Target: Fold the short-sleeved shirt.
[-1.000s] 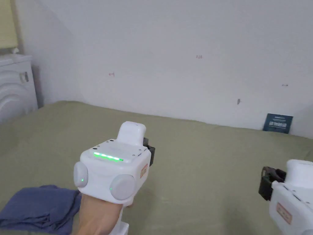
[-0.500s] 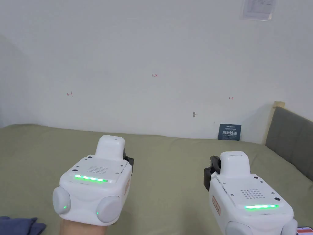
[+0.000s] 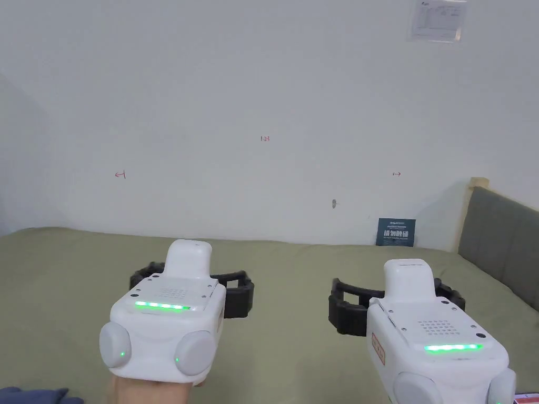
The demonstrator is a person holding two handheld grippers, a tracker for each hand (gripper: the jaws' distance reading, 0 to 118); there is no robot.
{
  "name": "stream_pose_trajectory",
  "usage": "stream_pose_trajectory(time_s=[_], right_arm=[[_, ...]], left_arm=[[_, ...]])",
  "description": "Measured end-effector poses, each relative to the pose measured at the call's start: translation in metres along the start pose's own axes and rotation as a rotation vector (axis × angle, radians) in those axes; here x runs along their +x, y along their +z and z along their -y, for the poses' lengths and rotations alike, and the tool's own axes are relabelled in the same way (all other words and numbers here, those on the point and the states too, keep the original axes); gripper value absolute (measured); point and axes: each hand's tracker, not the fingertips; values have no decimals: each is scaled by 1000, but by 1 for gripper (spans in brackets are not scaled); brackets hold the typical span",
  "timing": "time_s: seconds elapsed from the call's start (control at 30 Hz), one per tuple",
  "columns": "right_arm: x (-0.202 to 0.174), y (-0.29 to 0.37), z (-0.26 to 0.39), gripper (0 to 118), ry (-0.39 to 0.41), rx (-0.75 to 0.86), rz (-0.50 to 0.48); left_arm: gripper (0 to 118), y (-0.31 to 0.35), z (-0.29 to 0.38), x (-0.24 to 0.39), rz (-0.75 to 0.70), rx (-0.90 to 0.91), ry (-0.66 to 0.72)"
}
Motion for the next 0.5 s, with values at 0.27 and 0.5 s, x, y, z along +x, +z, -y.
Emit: stream_pose_trajectory(time_s=[0.27, 0.5], right_arm=[[3, 4, -3, 118, -26, -15, -10], [1, 7, -3, 118, -11, -6, -9]], left_arm=[[118, 8, -3, -8, -18, 35, -4], [118, 13, -3, -11, -20, 49, 3]])
